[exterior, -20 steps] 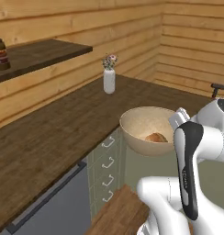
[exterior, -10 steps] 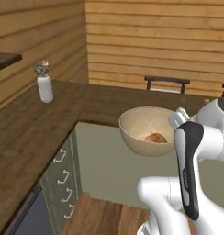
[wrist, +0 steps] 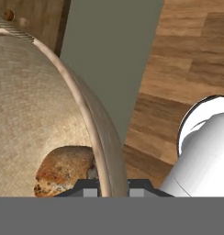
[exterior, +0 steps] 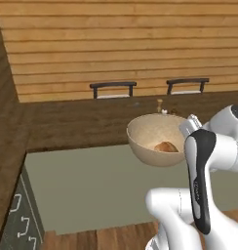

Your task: Open the cabinet, pick up the bread from the cabinet and place it in the basket. Then move the basket to the dining counter.

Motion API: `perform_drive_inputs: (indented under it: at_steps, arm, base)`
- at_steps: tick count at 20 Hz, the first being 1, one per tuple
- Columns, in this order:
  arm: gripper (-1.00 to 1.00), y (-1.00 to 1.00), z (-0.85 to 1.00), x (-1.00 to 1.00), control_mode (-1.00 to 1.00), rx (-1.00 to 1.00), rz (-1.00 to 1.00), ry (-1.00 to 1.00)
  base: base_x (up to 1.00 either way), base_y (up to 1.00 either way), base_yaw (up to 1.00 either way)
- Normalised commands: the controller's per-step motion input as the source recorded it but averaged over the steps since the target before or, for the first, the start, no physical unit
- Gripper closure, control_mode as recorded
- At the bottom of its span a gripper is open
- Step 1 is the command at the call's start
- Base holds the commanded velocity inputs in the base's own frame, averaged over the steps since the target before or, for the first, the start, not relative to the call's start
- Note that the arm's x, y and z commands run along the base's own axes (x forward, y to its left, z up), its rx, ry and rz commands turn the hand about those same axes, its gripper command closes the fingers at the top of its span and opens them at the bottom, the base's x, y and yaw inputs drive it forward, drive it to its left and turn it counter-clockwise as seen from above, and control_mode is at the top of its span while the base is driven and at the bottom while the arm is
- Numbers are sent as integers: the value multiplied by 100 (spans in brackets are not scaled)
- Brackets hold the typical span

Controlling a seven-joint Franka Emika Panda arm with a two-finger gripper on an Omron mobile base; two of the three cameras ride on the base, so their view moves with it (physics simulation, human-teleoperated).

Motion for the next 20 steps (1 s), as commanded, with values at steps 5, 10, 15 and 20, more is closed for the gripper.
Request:
perform_drive_inputs:
  at_steps: [5, 10, 15, 20]
  arm:
    - [100, 0, 0, 0, 100, 0, 0, 0]
    - [100, 0, 0, 0, 100, 0, 0, 0]
    - [100, 0, 0, 0, 100, 0, 0, 0]
    - [100, 0, 0, 0, 100, 0, 0, 0]
  base:
    - [25, 31, -35]
    - [30, -49, 0]
    - [20, -100, 8]
    - [18, -100, 7]
